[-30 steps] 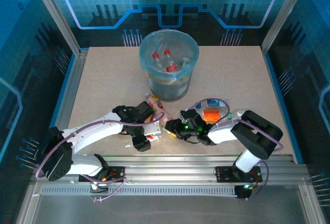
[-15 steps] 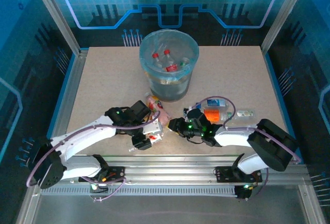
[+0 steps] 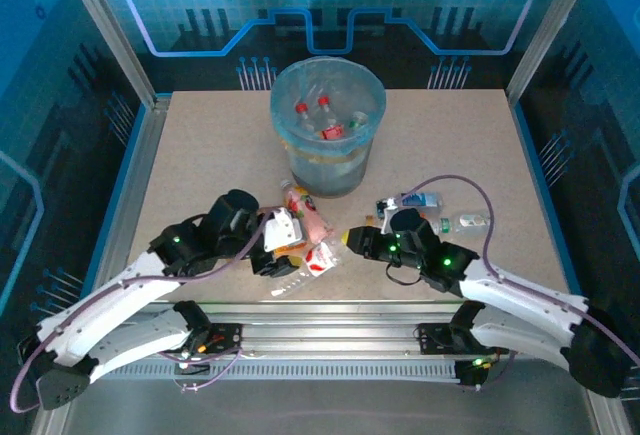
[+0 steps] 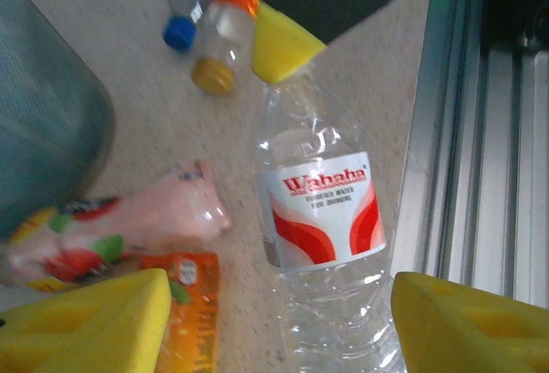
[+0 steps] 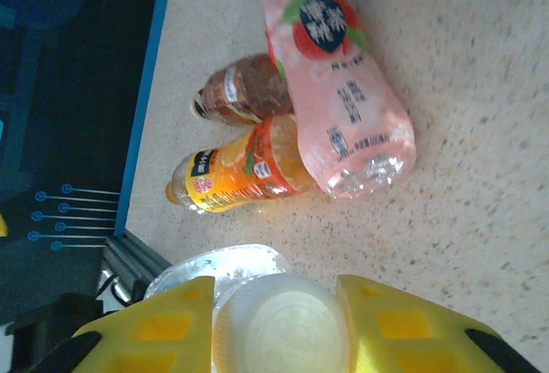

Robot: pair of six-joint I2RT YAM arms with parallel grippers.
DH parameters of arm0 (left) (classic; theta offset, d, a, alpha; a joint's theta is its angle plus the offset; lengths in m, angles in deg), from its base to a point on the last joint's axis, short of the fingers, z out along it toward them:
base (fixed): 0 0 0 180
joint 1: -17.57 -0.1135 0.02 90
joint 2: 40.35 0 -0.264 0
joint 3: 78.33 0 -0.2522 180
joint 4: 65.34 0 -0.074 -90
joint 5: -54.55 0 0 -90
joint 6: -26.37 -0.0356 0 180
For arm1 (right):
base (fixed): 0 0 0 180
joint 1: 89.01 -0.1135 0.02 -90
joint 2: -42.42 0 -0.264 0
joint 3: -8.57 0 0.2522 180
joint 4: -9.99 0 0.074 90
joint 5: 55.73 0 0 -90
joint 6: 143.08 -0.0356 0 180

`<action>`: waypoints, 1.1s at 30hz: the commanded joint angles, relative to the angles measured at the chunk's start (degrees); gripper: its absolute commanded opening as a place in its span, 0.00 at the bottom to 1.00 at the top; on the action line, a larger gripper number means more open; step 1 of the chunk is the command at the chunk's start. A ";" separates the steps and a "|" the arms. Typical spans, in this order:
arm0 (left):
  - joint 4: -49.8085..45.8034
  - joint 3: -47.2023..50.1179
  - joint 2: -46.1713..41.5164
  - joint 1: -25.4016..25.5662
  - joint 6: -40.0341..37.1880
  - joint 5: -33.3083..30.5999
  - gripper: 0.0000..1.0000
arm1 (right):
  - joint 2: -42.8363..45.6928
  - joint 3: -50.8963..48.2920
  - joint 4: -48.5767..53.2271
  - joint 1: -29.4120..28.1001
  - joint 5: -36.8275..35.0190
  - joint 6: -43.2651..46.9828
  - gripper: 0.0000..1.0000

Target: Put the plastic bottles in the bin

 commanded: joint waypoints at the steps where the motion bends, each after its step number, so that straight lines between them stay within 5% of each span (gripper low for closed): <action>1: 5.39 -3.97 -2.22 0.30 3.46 -1.14 0.70 | 4.47 4.28 9.23 -0.59 -3.98 10.50 0.13; 11: 6.25 -13.86 0.08 -0.01 13.80 -15.64 0.71 | 7.13 19.16 19.73 -0.59 -3.92 31.84 0.09; 17: 6.83 -17.82 3.42 -2.17 16.52 -32.02 0.69 | 6.60 28.14 21.70 -0.68 0.81 45.30 0.09; 24: 6.37 -25.09 6.36 -12.73 27.78 -25.08 0.65 | 1.55 43.80 24.93 -0.75 0.36 52.85 0.08; 33: 4.29 -40.51 16.79 -16.95 25.90 -23.07 0.63 | -11.21 69.32 29.71 -0.60 -11.98 60.58 0.08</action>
